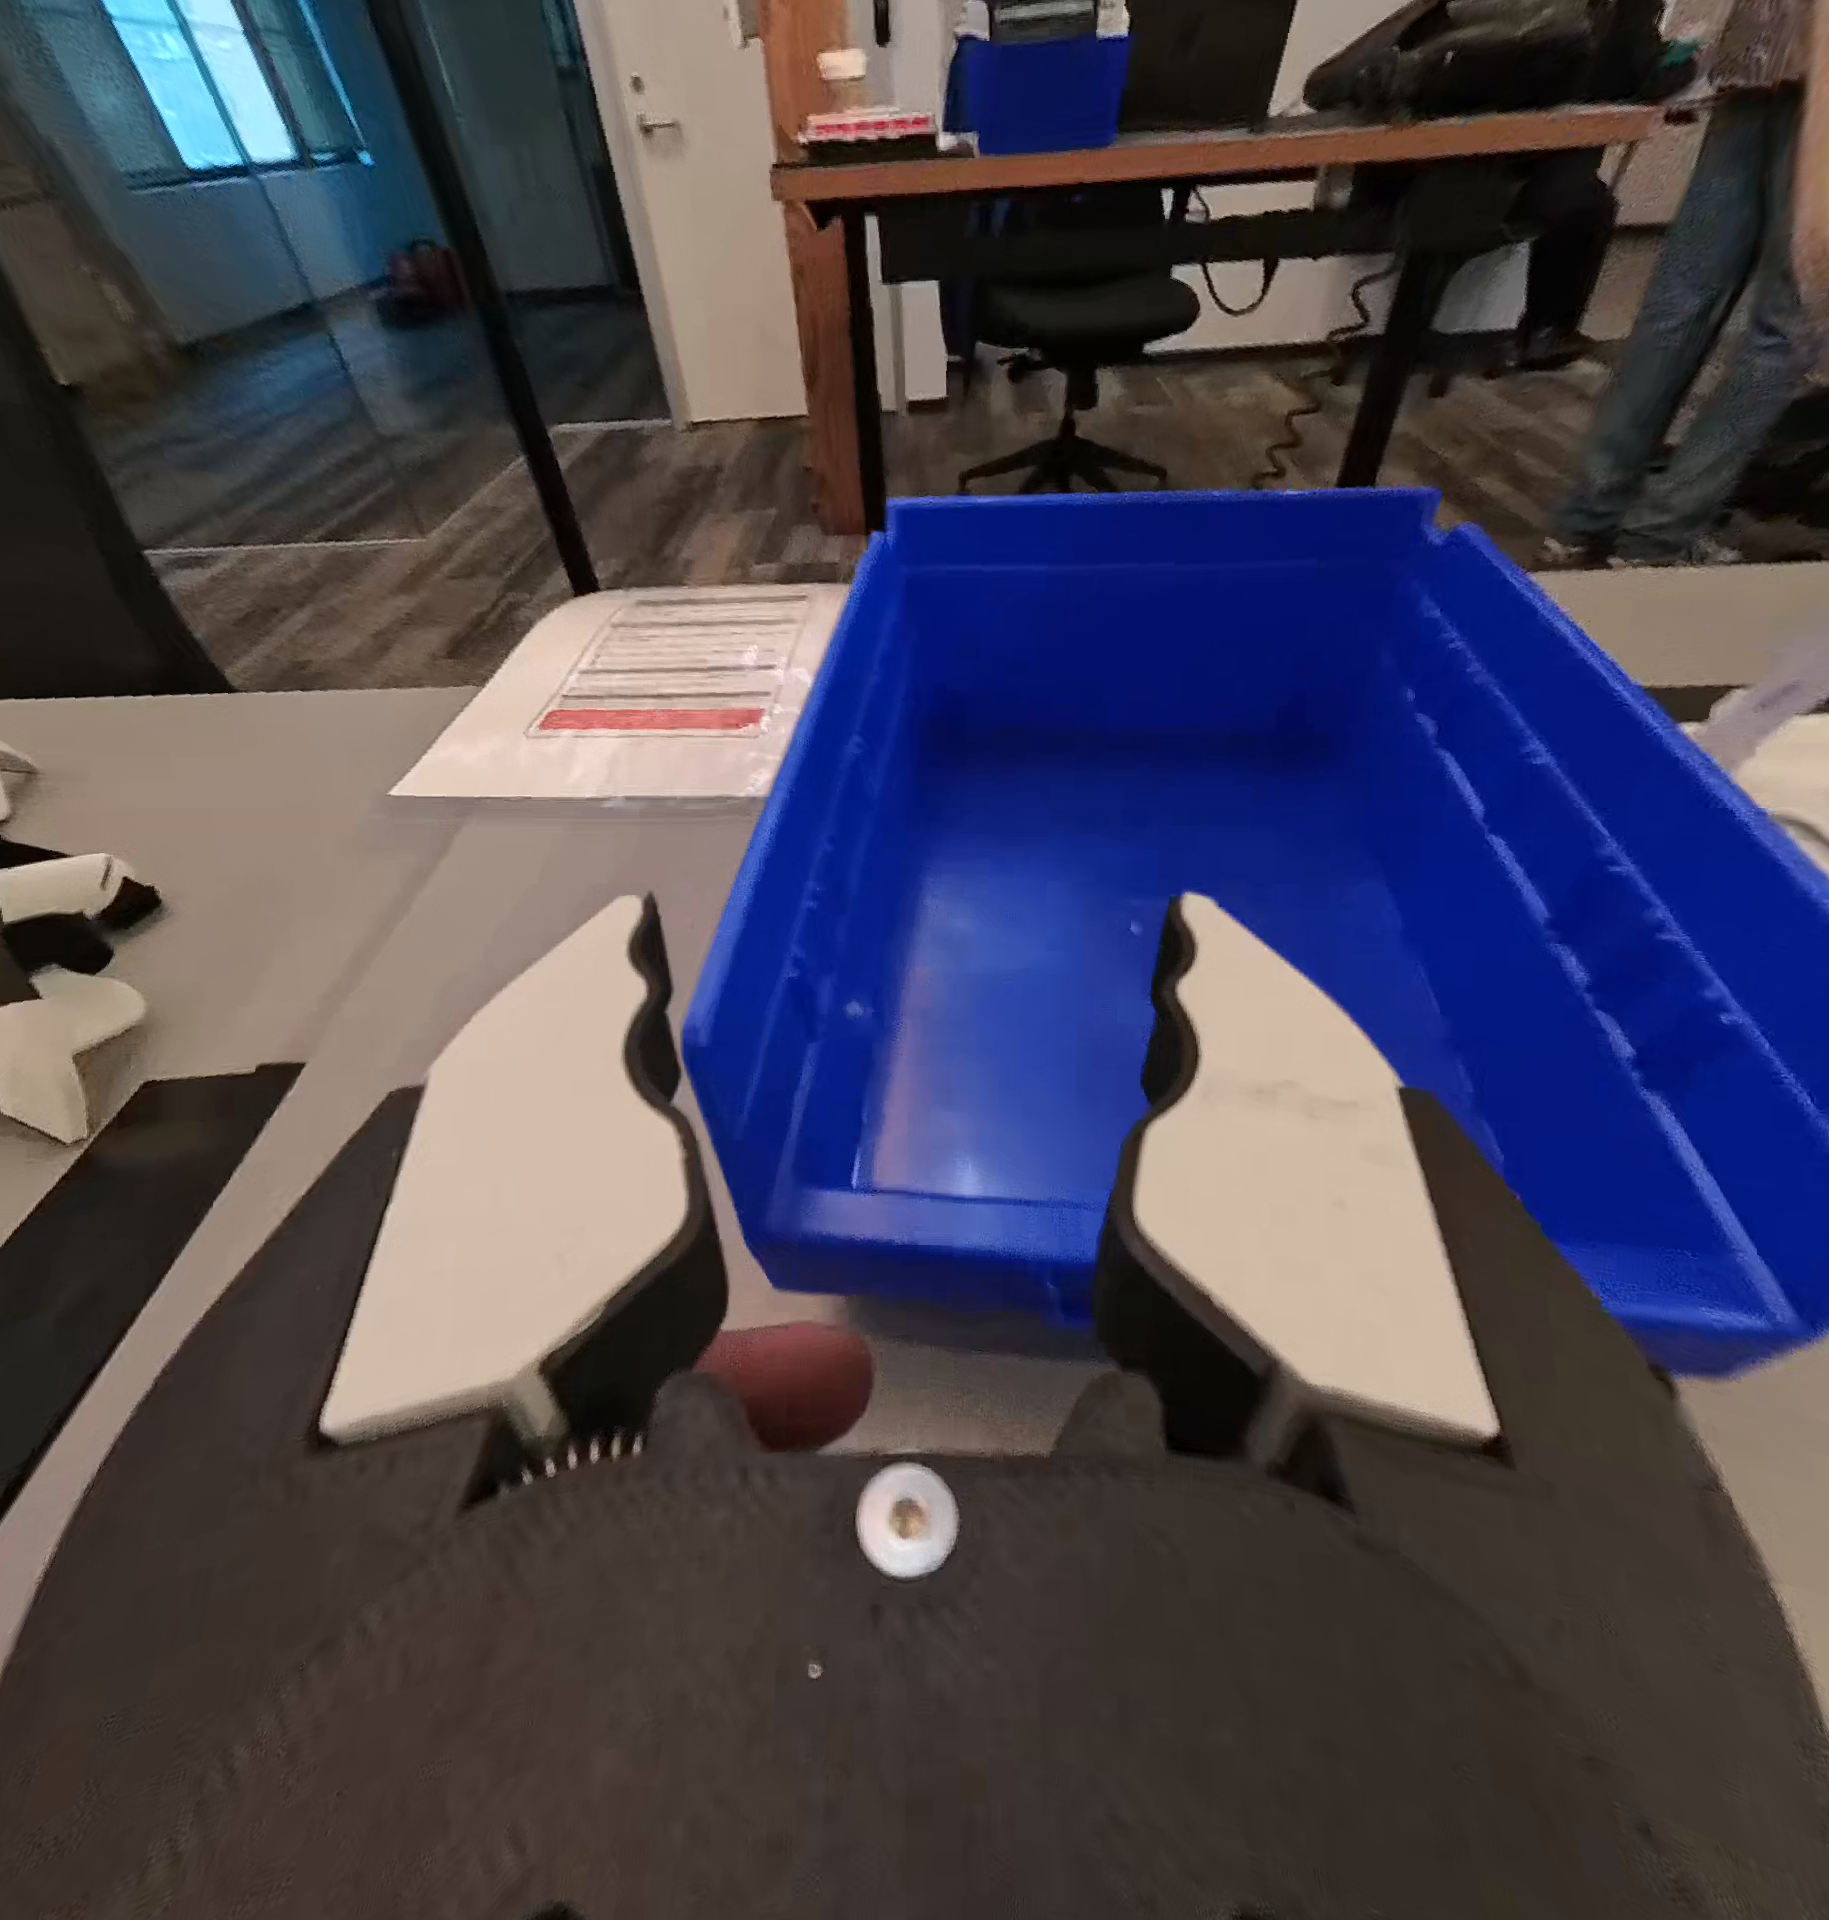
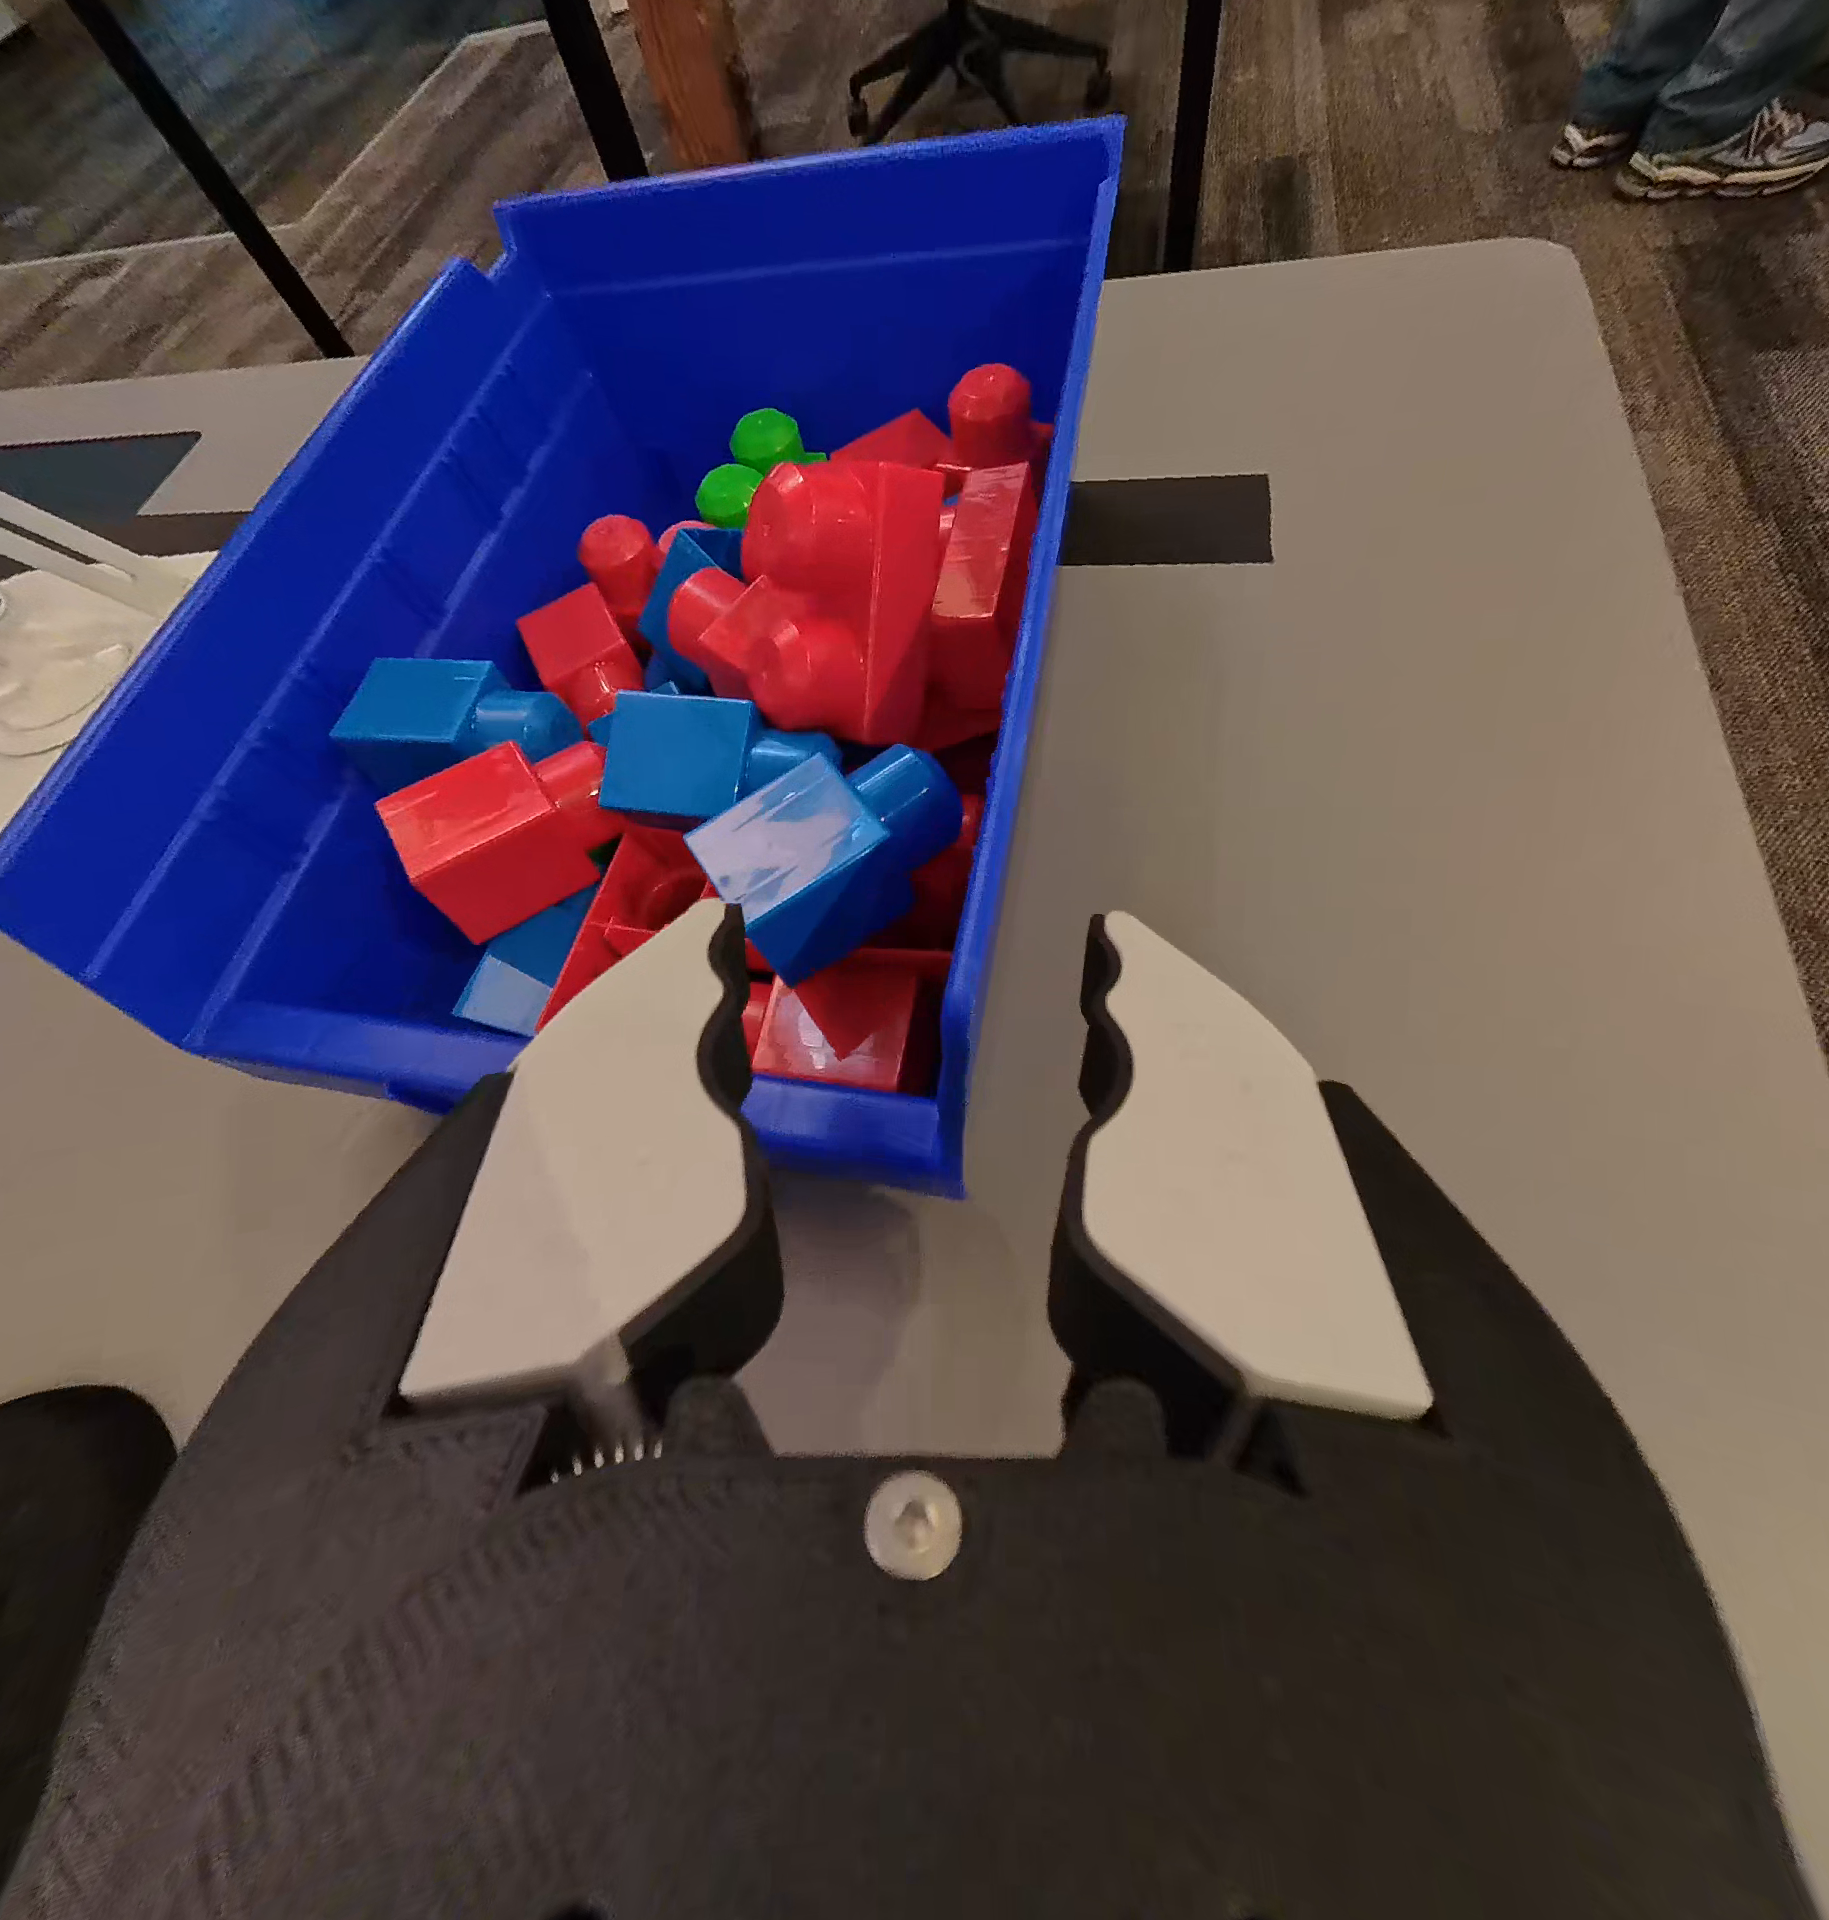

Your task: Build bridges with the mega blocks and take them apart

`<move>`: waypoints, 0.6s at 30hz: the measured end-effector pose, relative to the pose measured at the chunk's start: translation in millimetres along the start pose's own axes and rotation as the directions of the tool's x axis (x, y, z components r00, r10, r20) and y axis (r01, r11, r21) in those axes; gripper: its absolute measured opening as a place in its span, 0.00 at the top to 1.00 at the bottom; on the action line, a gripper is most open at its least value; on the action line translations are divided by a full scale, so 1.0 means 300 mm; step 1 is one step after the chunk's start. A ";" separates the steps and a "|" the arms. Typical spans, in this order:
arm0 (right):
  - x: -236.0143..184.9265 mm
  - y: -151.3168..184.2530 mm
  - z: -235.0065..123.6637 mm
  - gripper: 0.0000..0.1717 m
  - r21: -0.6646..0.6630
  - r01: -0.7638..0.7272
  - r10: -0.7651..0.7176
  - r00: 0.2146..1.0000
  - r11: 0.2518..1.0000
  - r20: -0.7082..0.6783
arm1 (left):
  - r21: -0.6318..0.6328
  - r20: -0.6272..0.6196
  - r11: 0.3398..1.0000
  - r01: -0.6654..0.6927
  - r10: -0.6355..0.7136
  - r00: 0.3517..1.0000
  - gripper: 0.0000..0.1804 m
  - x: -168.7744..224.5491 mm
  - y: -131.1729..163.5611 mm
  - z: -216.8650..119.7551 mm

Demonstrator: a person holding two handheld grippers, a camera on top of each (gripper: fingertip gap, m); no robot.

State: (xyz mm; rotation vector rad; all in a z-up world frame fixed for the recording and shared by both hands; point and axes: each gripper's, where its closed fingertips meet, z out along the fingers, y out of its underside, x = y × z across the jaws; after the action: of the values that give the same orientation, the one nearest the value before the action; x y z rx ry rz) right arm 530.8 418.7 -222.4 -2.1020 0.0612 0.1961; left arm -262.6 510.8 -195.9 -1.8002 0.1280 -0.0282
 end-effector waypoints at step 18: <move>0.027 0.046 0.098 0.89 -0.105 0.064 -0.066 0.998 0.992 -0.017 | -0.176 0.130 0.982 -0.073 0.096 0.987 0.64 -0.171 0.098 0.152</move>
State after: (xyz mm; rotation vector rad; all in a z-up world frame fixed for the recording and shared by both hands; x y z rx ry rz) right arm 533.7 437.1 -250.3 -2.2070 -0.0053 0.1419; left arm -311.6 553.5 -232.4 -1.9594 0.1104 0.1728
